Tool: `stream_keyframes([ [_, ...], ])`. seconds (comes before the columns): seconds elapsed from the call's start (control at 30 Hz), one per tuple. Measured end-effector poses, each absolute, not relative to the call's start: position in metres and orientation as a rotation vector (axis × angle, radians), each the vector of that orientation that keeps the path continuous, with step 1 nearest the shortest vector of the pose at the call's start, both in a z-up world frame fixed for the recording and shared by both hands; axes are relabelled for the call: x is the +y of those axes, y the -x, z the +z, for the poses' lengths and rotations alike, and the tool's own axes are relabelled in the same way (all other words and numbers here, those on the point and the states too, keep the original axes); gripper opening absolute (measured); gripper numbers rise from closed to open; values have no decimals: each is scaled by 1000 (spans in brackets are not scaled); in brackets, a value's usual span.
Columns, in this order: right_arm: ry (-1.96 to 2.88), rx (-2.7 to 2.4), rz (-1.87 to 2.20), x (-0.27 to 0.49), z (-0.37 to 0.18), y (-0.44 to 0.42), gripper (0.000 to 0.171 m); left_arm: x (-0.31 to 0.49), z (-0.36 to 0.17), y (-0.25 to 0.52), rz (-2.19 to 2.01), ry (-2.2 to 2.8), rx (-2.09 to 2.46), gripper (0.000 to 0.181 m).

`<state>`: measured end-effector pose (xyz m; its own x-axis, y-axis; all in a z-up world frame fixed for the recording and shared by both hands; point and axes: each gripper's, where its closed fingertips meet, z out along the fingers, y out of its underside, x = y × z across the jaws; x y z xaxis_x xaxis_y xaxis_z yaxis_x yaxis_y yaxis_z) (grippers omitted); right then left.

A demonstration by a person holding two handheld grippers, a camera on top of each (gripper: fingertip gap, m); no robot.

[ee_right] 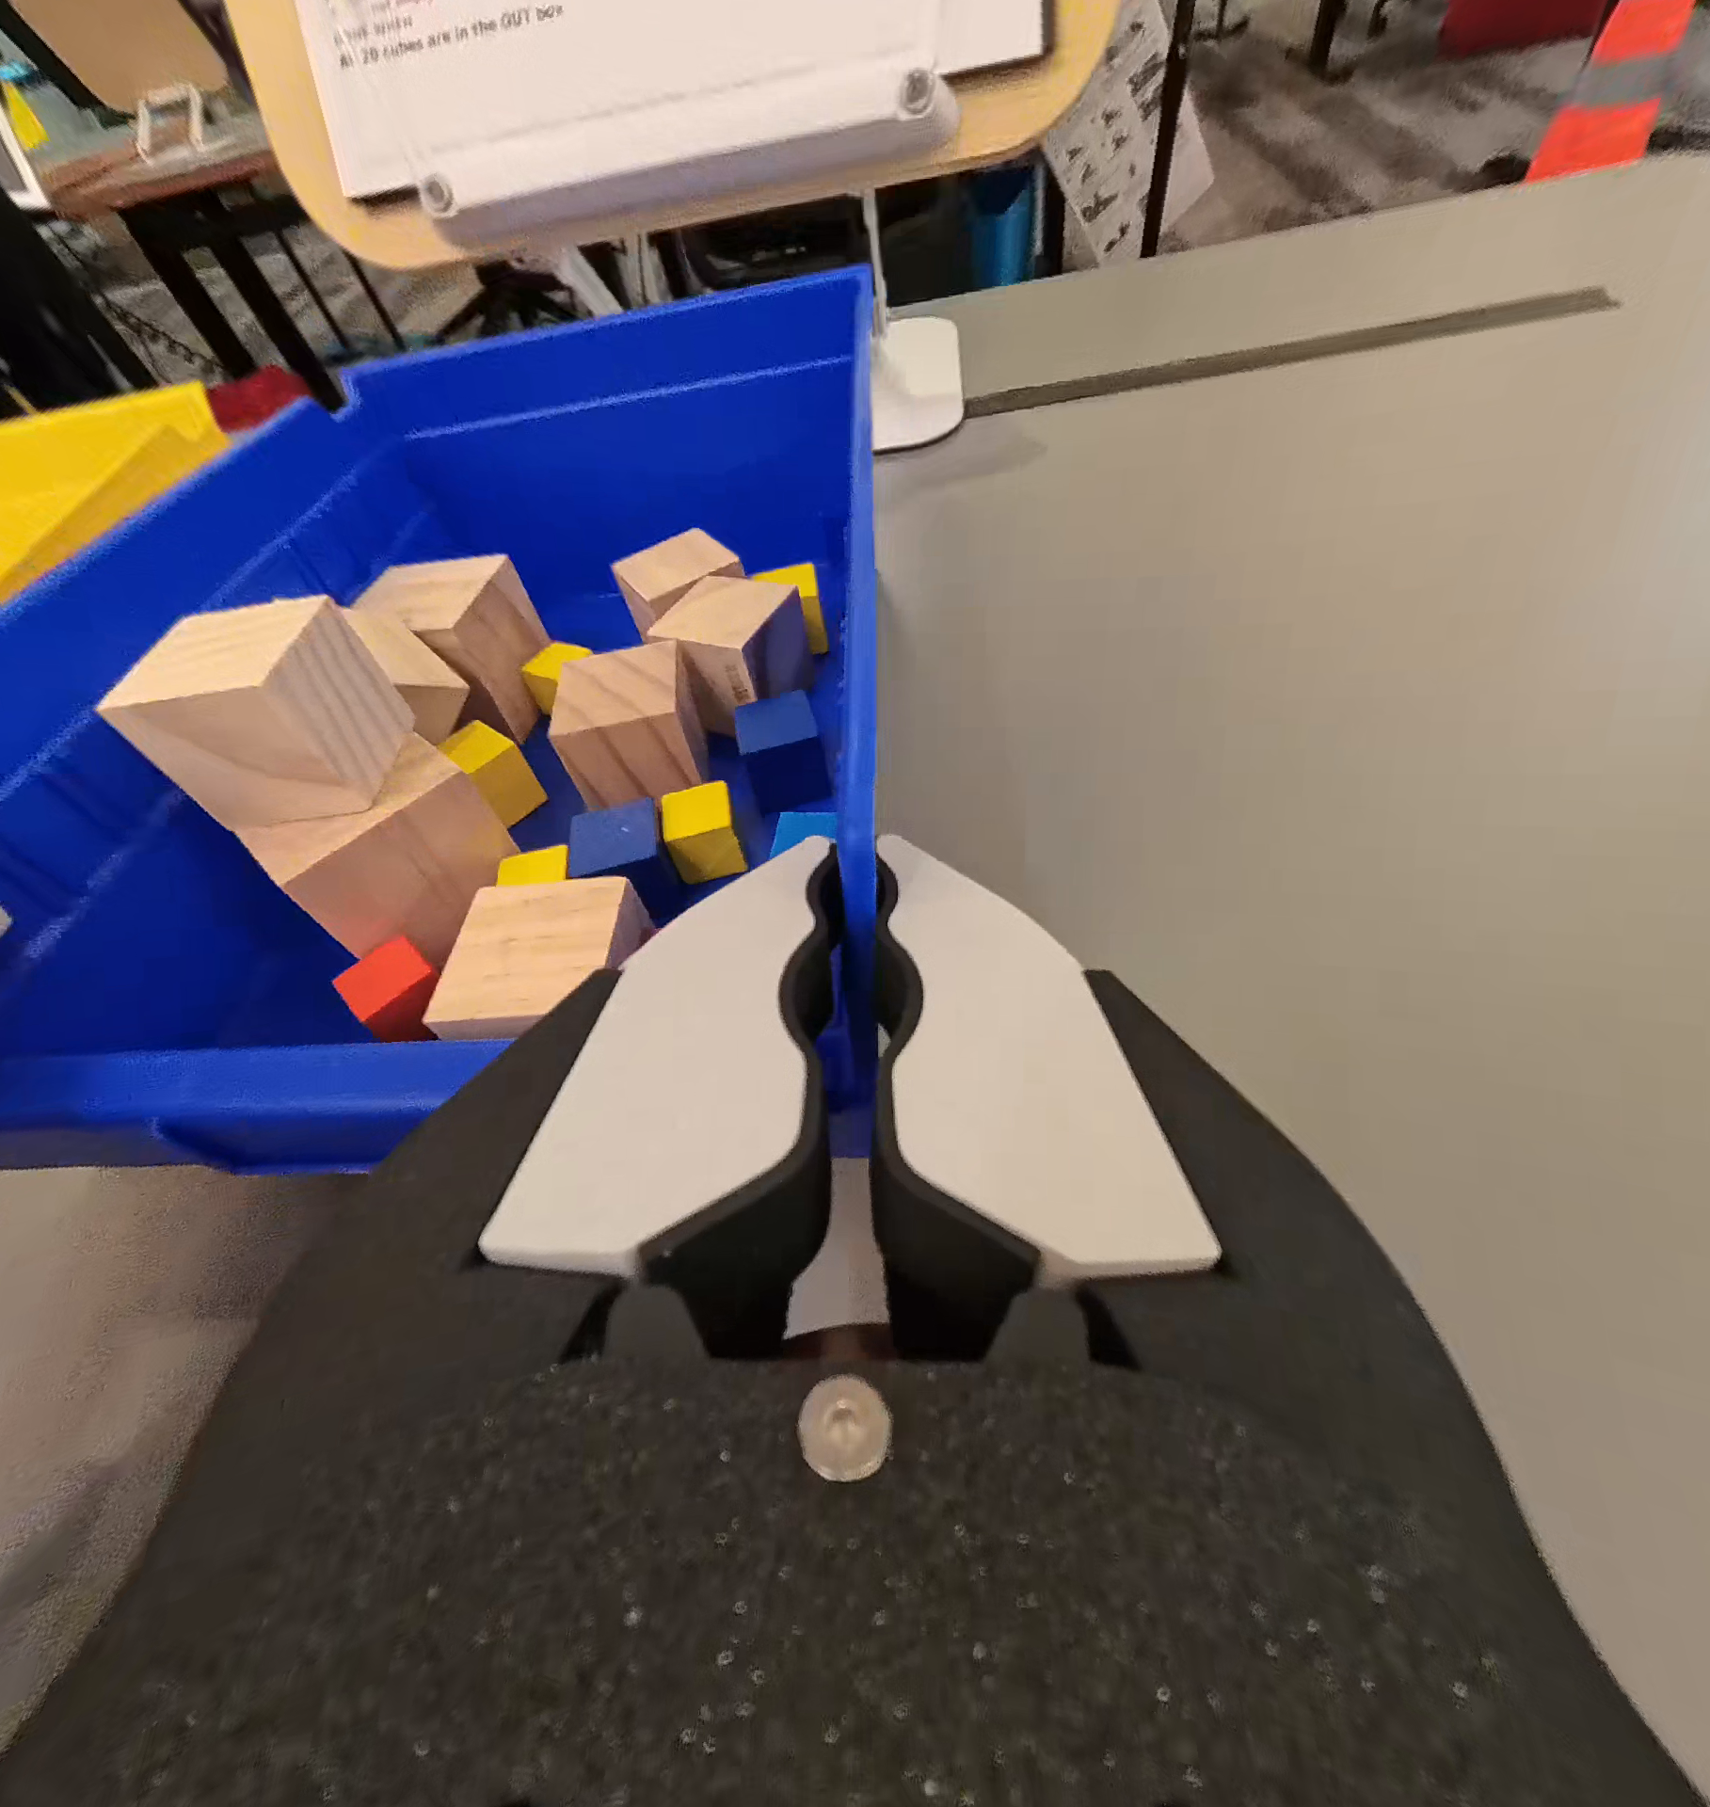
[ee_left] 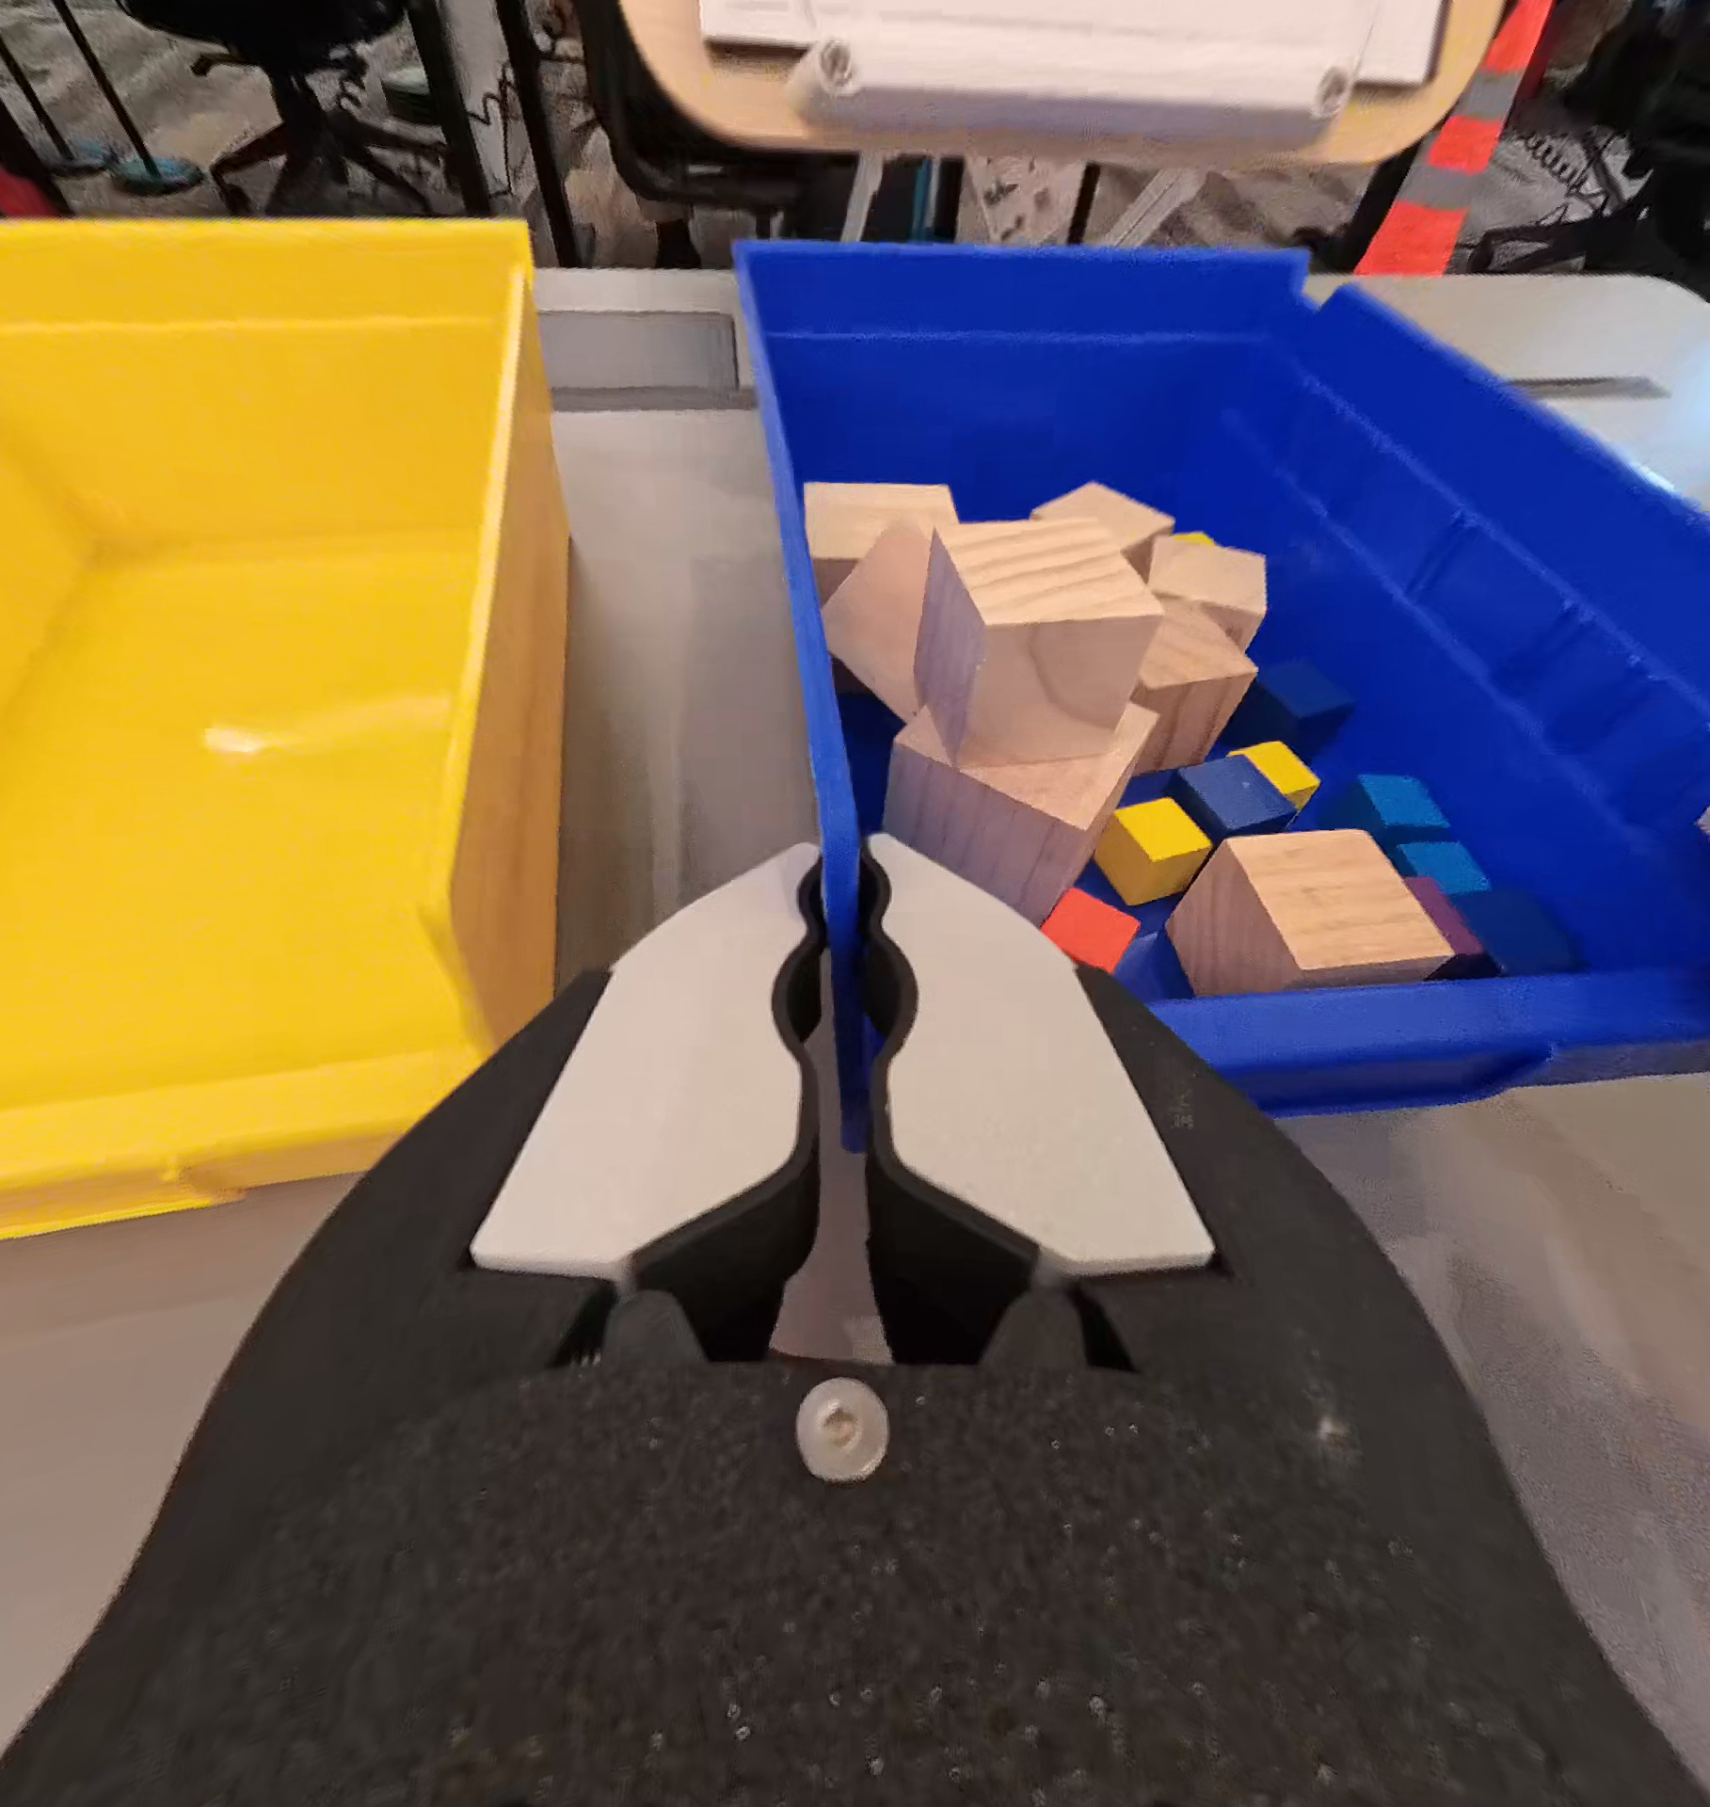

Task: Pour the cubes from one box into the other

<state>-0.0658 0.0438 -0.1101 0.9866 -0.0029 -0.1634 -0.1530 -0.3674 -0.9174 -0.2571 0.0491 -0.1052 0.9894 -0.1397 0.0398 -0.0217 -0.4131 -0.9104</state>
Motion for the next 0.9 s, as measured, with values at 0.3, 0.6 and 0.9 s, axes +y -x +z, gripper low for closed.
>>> stream_keyframes([
  [0.3,2023,-18,274,35,-133,88,30,41,-121,261,-327,1973,138,25],
  [0.6,1893,-192,229,-14,-104,78,43,-39,-117,404,-107,2010,73,61],
  [0.9,1887,-541,348,-46,-110,191,43,26,-120,522,-166,2021,-79,65],
])
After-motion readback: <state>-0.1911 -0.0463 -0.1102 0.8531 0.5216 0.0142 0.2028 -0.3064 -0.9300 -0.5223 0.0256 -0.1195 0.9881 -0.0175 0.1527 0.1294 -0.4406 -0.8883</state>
